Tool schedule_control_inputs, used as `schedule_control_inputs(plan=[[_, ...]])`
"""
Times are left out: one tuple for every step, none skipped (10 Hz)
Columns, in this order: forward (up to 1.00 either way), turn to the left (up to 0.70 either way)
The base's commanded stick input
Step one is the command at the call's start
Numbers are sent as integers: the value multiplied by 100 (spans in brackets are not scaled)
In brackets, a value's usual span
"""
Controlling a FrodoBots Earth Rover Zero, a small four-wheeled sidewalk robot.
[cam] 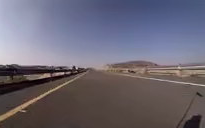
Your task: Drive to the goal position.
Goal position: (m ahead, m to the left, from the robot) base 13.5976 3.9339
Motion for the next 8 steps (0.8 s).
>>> schedule_control_inputs(plan=[[85,0],[85,0],[85,0],[85,0],[85,0],[85,0],[85,0],[85,0]])
